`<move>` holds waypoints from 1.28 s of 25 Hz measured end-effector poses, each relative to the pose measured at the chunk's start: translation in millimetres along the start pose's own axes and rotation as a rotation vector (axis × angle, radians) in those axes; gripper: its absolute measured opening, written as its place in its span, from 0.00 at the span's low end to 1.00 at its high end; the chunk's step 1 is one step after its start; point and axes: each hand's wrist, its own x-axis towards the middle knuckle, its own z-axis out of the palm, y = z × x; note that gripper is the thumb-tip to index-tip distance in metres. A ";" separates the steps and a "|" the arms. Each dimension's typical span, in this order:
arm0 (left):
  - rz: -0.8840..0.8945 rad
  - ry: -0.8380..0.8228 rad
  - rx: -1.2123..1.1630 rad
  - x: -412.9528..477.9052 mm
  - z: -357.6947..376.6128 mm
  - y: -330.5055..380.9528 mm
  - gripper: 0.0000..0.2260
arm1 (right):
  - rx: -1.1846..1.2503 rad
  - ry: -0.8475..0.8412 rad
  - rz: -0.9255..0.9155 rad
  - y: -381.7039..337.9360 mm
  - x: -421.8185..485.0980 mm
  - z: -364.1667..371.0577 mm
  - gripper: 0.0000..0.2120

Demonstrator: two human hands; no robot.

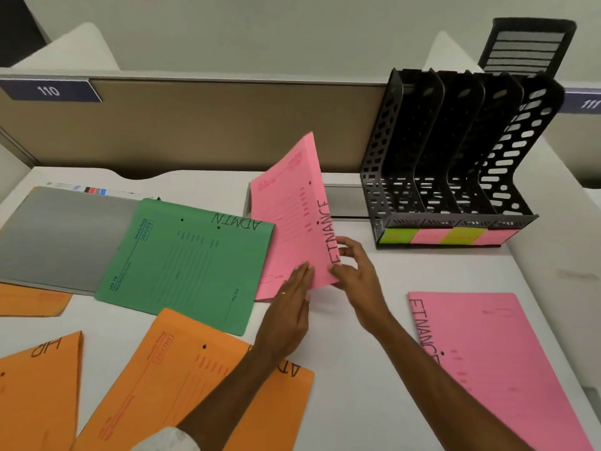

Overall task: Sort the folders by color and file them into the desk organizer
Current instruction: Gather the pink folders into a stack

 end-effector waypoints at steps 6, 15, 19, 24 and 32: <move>0.279 0.116 0.274 78.6 -104.1 50.6 0.32 | 0.111 0.105 -0.254 -72.6 -27.8 -56.8 0.20; 0.364 -0.403 0.165 116.9 -179.7 166.5 0.12 | 0.080 0.269 -0.392 -137.7 -92.9 -160.0 0.13; 0.265 -0.328 -0.194 88.7 -140.6 186.3 0.12 | -0.031 0.584 -0.242 -105.2 -131.6 -221.6 0.25; 0.005 -0.237 -0.722 52.9 -90.3 216.1 0.14 | 0.009 0.384 0.132 -24.9 -189.2 -235.2 0.37; -0.341 -0.130 -0.767 -45.0 83.5 246.9 0.12 | -0.148 0.537 0.146 38.8 -251.2 -318.0 0.22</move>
